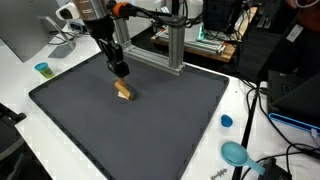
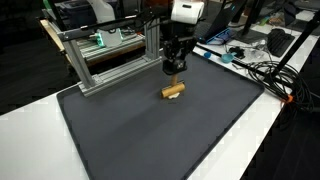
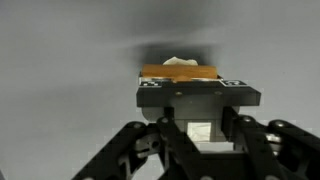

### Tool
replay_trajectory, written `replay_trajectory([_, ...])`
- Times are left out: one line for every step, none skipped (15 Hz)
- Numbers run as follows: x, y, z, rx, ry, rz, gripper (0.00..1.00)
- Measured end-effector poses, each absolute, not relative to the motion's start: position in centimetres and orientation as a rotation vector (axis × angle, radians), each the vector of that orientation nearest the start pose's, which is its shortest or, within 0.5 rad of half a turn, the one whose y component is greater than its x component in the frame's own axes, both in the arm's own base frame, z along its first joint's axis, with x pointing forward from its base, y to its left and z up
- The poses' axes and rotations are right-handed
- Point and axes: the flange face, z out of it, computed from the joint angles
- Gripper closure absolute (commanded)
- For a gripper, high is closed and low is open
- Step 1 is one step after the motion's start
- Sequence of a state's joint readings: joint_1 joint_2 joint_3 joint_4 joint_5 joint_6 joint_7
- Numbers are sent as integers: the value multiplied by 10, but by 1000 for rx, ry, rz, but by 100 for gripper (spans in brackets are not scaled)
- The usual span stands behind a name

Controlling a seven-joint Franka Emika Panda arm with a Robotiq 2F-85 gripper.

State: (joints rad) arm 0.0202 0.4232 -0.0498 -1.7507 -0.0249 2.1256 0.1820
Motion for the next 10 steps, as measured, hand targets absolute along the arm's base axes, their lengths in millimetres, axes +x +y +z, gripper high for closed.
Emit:
replay_trajectory([651,-18,326,-3171,310,77,79])
replay_trajectory([652,-18,326,-3171,311,82,79])
replay_trajectory([652,-18,326,-3171,313,88,79])
replay_trajectory([652,-18,326,-3171,315,94,79])
replay_trajectory([652,-18,326,-3171,316,98,79])
replay_trajectory([652,-18,326,-3171,318,103,79])
replay_trajectory([652,-17,326,-3171,319,110,79])
replay_trajectory([651,-17,326,-3172,321,121,79])
replay_trajectory([651,-17,325,-3172,322,133,79])
replay_trajectory([650,-17,325,-3172,322,148,79])
